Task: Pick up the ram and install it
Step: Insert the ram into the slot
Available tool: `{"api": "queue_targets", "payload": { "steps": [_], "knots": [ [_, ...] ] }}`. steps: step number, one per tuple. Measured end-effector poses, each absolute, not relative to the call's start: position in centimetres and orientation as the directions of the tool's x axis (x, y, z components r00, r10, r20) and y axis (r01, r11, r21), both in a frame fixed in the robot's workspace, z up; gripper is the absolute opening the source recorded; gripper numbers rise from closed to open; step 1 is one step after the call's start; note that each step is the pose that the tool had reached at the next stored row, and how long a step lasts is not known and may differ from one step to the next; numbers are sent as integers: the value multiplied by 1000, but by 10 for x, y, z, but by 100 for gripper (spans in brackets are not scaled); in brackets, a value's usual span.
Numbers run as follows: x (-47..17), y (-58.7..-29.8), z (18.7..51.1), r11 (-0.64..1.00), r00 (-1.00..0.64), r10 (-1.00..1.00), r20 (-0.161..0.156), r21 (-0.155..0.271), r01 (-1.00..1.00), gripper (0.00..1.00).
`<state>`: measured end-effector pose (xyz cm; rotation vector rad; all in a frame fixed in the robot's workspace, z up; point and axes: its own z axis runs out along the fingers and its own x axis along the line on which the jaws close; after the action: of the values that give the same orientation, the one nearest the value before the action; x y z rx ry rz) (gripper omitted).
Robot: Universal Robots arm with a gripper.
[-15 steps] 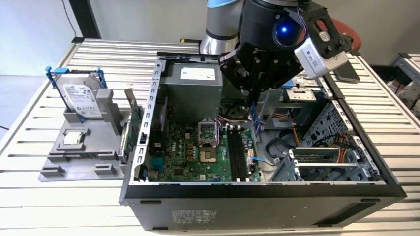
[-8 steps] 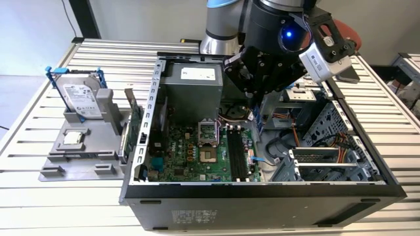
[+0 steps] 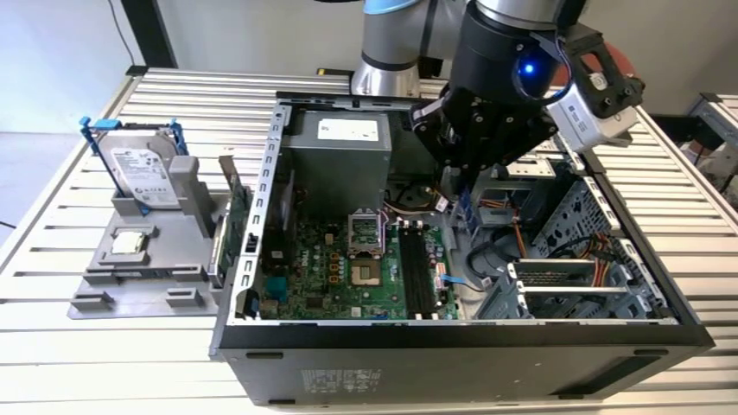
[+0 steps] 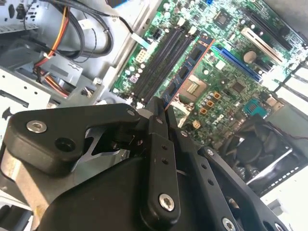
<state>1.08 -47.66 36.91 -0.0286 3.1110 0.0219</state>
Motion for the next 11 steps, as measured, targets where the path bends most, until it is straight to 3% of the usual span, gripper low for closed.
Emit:
{"api": "queue_targets", "payload": {
  "steps": [11],
  "knots": [
    [23,-477,364,1000,-1000,-6,-30,14,-6,0]
  ]
}}
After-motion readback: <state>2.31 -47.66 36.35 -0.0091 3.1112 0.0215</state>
